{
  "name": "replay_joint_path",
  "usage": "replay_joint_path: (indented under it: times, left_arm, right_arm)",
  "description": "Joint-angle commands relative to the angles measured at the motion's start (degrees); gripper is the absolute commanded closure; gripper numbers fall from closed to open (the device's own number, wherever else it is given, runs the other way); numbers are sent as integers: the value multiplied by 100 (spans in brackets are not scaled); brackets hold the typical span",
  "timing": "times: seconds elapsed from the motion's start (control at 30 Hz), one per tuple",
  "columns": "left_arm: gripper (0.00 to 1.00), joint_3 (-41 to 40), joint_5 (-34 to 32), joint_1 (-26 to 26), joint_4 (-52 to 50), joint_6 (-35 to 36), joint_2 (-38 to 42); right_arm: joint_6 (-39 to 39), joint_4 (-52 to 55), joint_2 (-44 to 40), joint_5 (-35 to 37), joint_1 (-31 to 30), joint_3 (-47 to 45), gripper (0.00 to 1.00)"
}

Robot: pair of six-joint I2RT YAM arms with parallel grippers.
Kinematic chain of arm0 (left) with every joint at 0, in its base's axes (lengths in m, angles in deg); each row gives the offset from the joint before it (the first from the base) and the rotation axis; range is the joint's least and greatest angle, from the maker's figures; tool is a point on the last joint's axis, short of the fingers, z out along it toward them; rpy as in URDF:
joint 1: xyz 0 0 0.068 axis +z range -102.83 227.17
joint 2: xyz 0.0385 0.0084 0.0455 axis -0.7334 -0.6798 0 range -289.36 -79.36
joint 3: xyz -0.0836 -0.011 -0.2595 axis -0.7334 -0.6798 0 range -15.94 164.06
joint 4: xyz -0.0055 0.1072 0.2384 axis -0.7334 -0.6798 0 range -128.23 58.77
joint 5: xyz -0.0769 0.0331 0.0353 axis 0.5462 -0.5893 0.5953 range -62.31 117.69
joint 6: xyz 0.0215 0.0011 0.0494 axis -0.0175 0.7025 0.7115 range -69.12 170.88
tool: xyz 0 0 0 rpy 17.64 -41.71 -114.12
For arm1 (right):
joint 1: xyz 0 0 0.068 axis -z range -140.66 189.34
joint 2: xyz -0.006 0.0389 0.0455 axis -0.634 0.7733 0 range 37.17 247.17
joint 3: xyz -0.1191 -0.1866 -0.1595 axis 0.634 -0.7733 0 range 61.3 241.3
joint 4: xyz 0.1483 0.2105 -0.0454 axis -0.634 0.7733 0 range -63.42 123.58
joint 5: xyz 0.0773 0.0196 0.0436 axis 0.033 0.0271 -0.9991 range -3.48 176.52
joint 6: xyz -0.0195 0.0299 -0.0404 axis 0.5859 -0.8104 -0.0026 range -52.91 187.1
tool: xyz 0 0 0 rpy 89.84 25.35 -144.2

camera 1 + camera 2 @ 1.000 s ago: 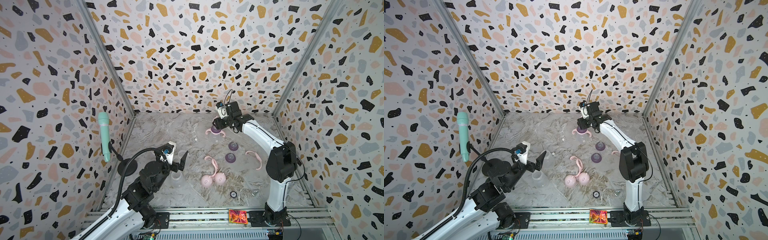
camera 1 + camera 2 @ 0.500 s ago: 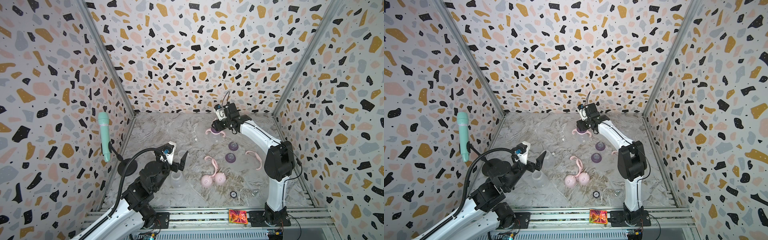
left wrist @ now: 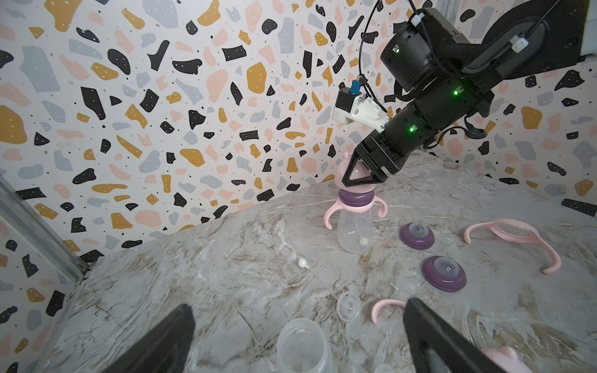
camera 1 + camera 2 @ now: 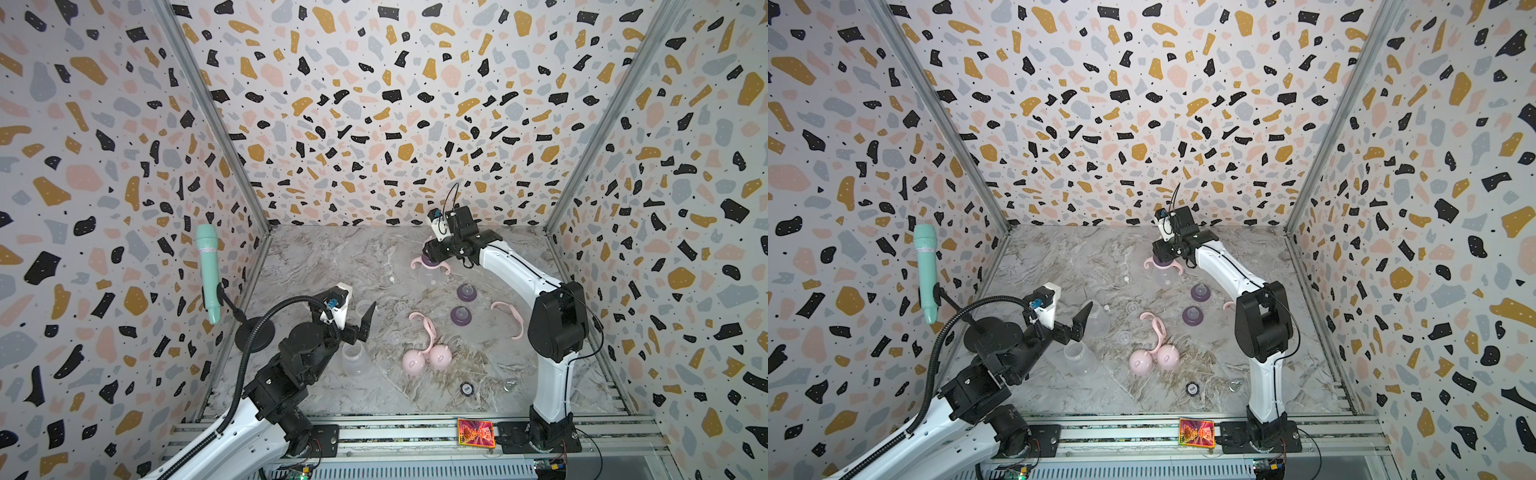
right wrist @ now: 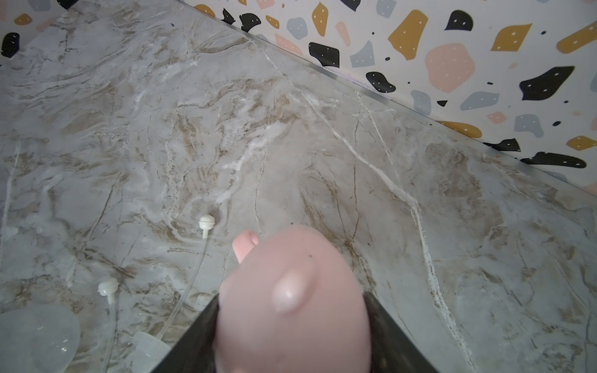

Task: Assemble the baby bottles
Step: Close the lid on the baby bottle.

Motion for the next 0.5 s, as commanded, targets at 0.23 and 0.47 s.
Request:
replay_joint_path:
  times: [0.23, 0.47]
  left_arm:
    - [0, -19, 37, 25, 258, 30, -2]
    - [0, -14, 62, 21, 252, 36, -29]
  right_arm:
    - [58, 76, -243, -149, 35, -11, 40]
    - [58, 66, -312, -187, 48, -64, 39]
